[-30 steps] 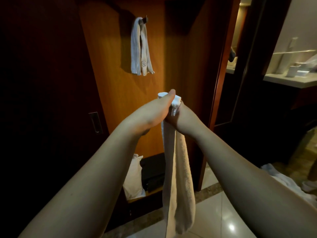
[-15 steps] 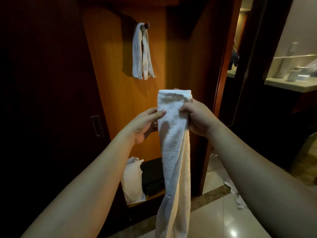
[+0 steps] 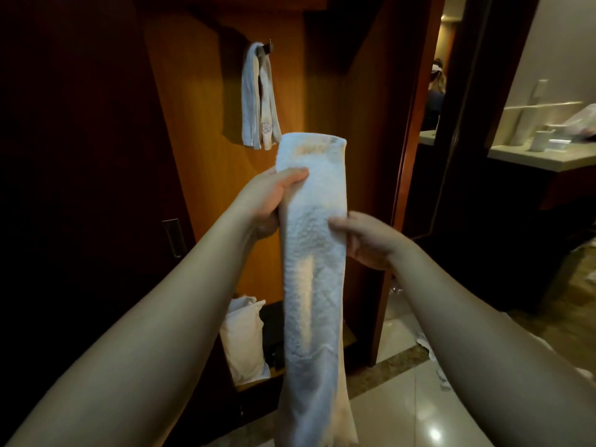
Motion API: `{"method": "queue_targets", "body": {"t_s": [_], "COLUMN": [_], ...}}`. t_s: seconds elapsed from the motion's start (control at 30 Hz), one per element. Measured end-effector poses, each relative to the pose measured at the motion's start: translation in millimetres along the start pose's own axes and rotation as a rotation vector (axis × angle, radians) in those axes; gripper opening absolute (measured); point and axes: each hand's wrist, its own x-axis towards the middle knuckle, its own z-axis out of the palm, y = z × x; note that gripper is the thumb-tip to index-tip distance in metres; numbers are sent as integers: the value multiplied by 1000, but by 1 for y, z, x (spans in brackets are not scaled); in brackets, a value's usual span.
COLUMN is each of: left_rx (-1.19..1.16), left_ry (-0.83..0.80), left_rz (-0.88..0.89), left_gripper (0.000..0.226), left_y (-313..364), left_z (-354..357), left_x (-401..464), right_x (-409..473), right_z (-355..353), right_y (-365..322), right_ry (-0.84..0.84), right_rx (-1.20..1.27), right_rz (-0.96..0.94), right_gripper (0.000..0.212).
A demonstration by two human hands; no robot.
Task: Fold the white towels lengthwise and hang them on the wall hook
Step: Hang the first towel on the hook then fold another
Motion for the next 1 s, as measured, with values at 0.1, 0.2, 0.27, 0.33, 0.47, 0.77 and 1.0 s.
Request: {"method": "queue_targets", "body": {"t_s": [0.1, 0.2, 0.27, 0.33, 0.47, 0.77, 1.0], "left_rx": [-51, -46, -57, -82, -107, -131, -123], "left_ry": [126, 220, 247, 263, 284, 255, 263], "left_rz": [-47, -66, -86, -94, -89, -157, -227], "left_gripper": [23, 25, 29, 34, 32, 29, 35], "left_y": [7, 10, 11, 14, 20, 27, 32], "left_z": [-4, -13, -19, -22, -28, -20, -19], "left_x": [10, 21, 27, 31, 34, 37, 42], "right_x": [2, 0, -1, -1, -1, -10, -12], "right_z": [2, 5, 10, 14, 21, 13, 21], "right_y": [21, 32, 34, 35, 40, 24, 23], "right_ry": [48, 83, 113, 168, 272, -116, -189], "right_rx": [-168, -257, -282, -323, -231, 86, -14], "right_rz": [31, 3, -41, -99, -212, 210, 256], "right_gripper": [43, 35, 34, 30, 27, 51, 49]}}
